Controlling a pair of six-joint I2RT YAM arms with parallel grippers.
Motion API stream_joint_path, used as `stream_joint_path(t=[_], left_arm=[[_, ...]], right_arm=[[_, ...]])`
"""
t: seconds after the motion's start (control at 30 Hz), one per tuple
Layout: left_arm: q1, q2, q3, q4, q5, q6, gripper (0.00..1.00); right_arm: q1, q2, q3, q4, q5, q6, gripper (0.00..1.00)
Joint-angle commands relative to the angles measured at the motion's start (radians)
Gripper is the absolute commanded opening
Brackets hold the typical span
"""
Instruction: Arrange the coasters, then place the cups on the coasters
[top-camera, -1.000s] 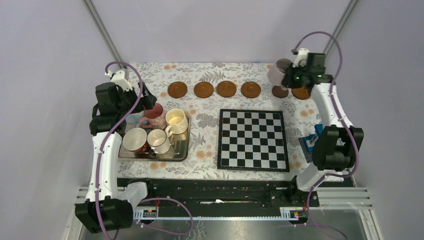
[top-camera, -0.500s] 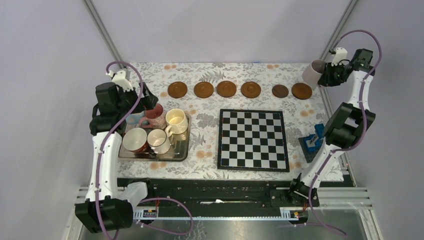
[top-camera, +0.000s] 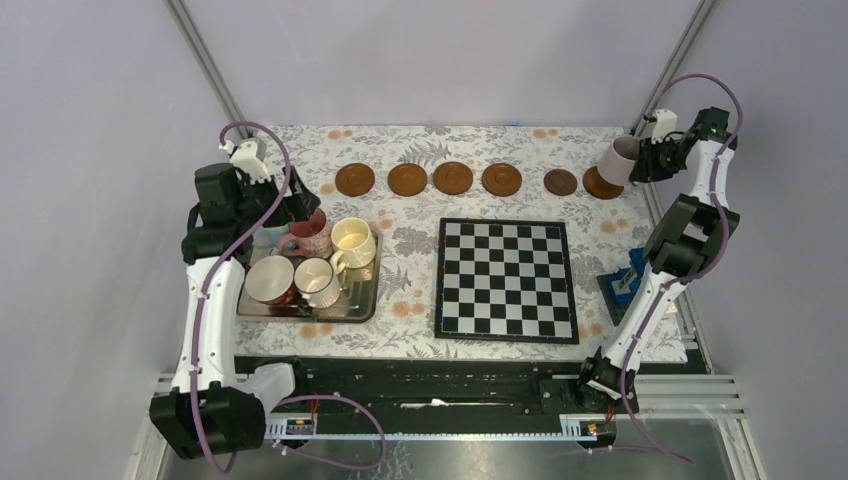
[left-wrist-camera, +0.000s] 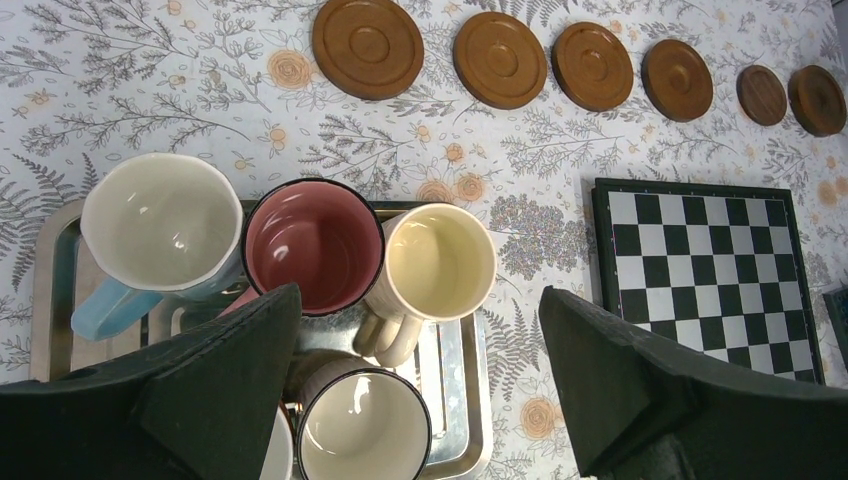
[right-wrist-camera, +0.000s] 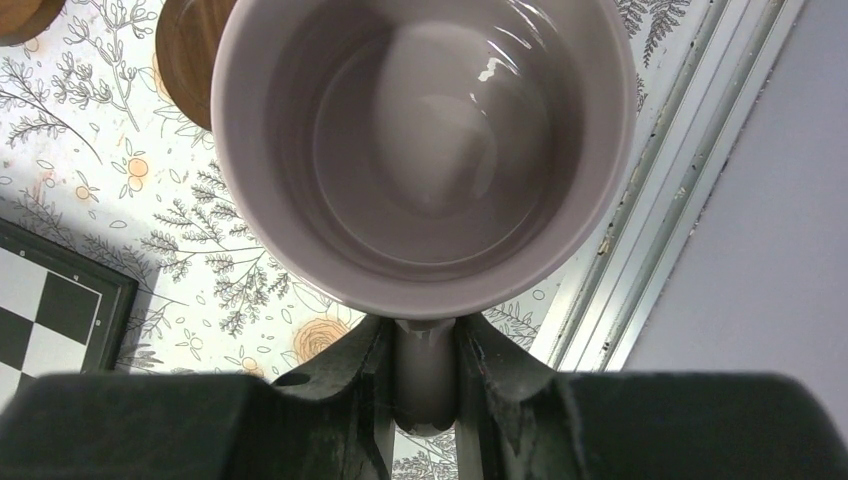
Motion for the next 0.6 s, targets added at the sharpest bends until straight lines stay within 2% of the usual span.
stream_joint_path(t=[0.0,0.23,0.57], left_arm=[[0.006,0.012,0.018,0.03,0.033,0.007,0.99],[0.006,0.023,0.018,0.03,0.037,0.002,0.99],[0.006,0.027,0.023,0.022,0.026,0.009,0.99]], right_arm=[[0.004,-0.018,0.032,0.082,-0.086,-0.054,0.0],[0.005,0.031,0.065,0.059,-0.075,-0.133,0.0],[0.005,0.056,0.064,0.103,-0.088,-0.122,0.0]])
